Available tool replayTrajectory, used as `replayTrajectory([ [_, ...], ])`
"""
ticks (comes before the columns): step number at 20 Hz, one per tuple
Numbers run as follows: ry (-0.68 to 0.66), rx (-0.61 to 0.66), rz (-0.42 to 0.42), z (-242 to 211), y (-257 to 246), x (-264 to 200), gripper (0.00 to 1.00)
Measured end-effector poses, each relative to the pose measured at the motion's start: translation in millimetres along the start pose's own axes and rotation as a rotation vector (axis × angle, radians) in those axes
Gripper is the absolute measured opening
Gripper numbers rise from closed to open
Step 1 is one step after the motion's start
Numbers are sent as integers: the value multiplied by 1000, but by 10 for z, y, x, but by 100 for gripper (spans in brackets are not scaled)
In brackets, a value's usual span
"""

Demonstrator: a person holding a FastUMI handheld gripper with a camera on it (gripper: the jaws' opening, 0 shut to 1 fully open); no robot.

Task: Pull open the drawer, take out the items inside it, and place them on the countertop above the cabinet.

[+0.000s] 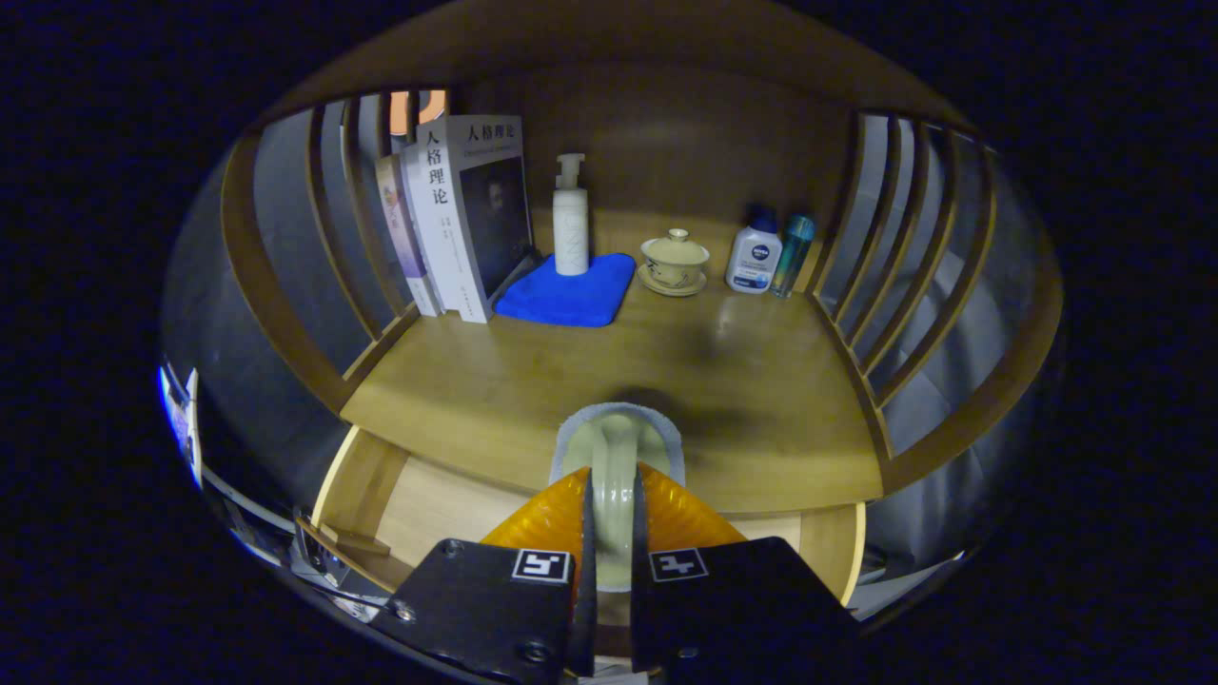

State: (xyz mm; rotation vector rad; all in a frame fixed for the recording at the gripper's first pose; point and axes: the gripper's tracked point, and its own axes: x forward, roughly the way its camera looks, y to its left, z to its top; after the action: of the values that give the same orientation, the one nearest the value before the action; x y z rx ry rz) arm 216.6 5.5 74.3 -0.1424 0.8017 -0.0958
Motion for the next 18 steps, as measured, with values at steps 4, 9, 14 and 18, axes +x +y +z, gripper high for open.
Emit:
replayTrajectory([
  [4,15,34,7,172,-28,226,17],
  [9,28,90,1,291,-111,492,17],
  [14,33,82,-33,394,-118,638,17],
  [18,19,79,-40,460,-79,739,17],
])
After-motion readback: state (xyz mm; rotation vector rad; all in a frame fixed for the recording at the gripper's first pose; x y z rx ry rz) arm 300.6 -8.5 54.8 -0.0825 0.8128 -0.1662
